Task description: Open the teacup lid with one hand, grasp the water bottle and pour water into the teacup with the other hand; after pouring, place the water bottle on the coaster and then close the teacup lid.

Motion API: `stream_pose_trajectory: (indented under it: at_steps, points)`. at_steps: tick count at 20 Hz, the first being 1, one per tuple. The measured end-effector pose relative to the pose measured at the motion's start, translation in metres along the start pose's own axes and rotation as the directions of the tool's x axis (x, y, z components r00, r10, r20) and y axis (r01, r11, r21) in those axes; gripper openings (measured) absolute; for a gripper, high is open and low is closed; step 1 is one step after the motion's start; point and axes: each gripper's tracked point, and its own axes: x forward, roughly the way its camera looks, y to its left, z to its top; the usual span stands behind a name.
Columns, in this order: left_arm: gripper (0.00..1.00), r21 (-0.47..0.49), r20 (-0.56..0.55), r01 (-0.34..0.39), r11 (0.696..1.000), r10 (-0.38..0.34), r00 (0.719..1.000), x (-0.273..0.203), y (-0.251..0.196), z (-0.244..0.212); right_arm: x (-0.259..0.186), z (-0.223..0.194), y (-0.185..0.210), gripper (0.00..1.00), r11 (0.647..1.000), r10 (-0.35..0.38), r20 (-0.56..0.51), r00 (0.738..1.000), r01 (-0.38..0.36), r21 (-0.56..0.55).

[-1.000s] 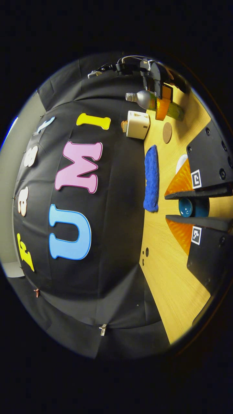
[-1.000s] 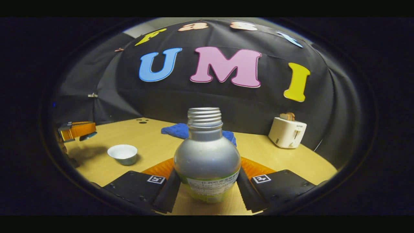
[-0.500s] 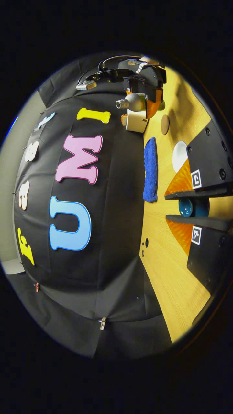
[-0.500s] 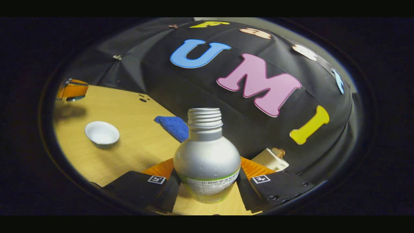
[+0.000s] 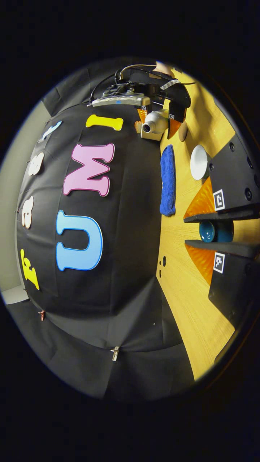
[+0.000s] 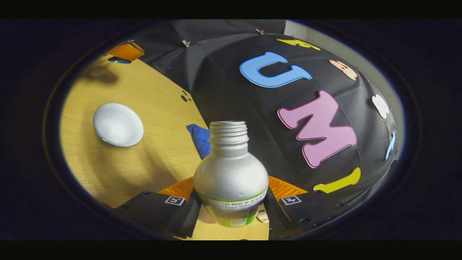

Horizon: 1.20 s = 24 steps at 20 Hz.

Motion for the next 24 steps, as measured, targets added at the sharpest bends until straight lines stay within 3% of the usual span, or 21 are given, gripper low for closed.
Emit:
stream_pose_trajectory:
  at_steps: [9,10,11,16,24]
  points:
    - [0.28,0.002,-0.008,0.043,0.999,-0.043,0.999,0.003,-0.005,0.003,0.019,0.01,0.033,0.81,0.964,0.043,0.04,0.998,-0.031,-0.263]
    - [0.28,0.01,0.001,0.054,0.998,-0.054,0.999,0.002,-0.007,0.007,0.019,0.008,0.038,0.77,0.951,0.042,0.045,0.998,-0.026,-0.309]
    - [0.29,0.014,0.003,0.06,0.998,-0.06,0.998,0.001,-0.007,0.008,0.018,0.007,0.038,0.84,0.942,0.038,0.045,0.998,-0.021,-0.334]
    - [0.28,0.018,0.006,0.059,0.998,-0.059,0.998,0.004,-0.01,0.01,0.019,0.014,0.041,0.81,0.916,0.02,0.074,0.997,0.011,-0.401]
    - [0.29,0.0,0.004,0.054,0.999,-0.054,0.999,-0.006,-0.007,0.008,0.015,0.026,0.039,0.8,0.841,-0.011,0.14,0.99,0.085,-0.534]
